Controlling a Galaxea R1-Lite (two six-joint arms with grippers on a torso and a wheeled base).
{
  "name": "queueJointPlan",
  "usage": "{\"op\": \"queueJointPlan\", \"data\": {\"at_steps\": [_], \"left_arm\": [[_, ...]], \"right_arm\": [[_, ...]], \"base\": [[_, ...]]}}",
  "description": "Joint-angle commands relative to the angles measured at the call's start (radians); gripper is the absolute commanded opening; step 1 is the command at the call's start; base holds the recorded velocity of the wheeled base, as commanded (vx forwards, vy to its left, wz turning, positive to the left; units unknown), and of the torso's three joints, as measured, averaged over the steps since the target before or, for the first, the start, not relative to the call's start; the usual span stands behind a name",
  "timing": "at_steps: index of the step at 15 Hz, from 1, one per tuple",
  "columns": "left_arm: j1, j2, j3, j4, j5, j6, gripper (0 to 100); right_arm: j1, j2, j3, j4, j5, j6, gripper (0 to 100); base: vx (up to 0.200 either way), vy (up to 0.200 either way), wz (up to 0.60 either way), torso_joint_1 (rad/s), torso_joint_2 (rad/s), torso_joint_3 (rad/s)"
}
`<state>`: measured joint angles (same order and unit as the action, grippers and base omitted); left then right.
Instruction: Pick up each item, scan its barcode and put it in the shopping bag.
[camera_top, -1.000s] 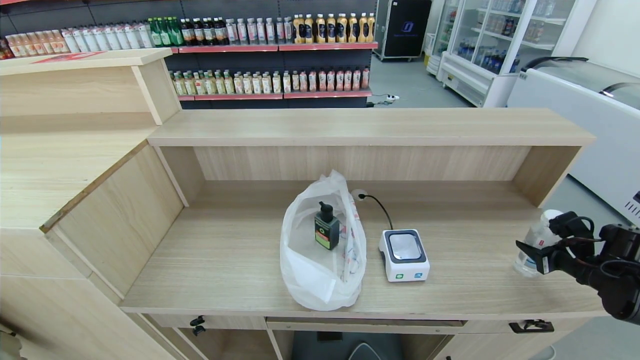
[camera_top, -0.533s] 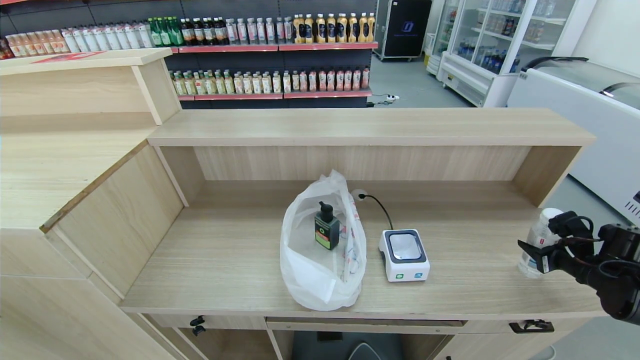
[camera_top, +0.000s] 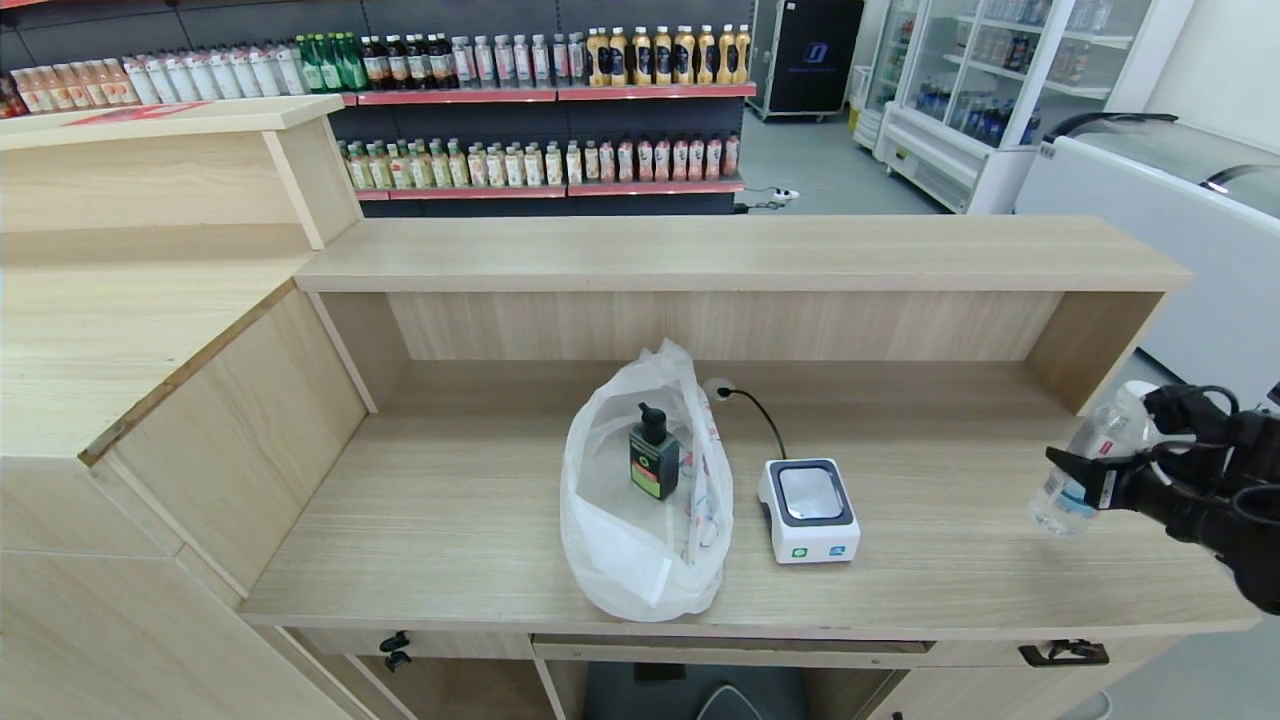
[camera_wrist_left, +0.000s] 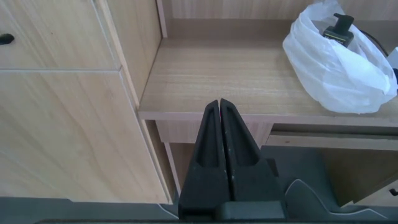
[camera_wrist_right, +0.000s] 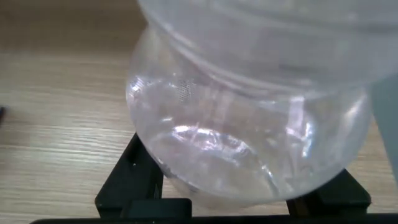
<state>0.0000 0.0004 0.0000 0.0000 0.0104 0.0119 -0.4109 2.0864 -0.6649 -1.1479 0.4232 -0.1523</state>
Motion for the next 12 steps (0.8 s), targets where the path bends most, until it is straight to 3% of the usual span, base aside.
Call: {"op": "queueJointPlan", "data": {"at_steps": [1,3,4,7,8,9,12], "left_arm": [[0.0,0.0,0.0,0.0,0.0,0.0,0],[0.0,0.0,0.0,0.0,0.0,0.0,0],[0.0,0.0,0.0,0.0,0.0,0.0,0],[0.0,0.0,0.0,0.0,0.0,0.0,0],[0.0,0.0,0.0,0.0,0.0,0.0,0],[0.0,0.0,0.0,0.0,0.0,0.0,0],[0.002,0.0,0.0,0.0,0.0,0.0,0]], "right_arm": [[0.026,-0.519,-0.019,0.422,0.128,0.255,0],[0.07,-0.72,-0.044,0.646,0.244,0.335,0],[0.155,-0.818,-0.059,0.744,0.275,0.379,0],[0.399,-0.924,-0.099,0.797,0.282,0.519,0],[0.412,-0.927,-0.099,0.798,0.282,0.522,0],[0.524,-0.939,-0.124,0.835,0.275,0.533,0],[0.672,-0.936,-0.183,0.948,0.203,0.533,0]], "base": [[0.0,0.0,0.0,0.0,0.0,0.0],[0.0,0.0,0.0,0.0,0.0,0.0],[0.0,0.0,0.0,0.0,0.0,0.0],[0.0,0.0,0.0,0.0,0.0,0.0],[0.0,0.0,0.0,0.0,0.0,0.0],[0.0,0.0,0.0,0.0,0.0,0.0],[0.0,0.0,0.0,0.0,0.0,0.0]]}}
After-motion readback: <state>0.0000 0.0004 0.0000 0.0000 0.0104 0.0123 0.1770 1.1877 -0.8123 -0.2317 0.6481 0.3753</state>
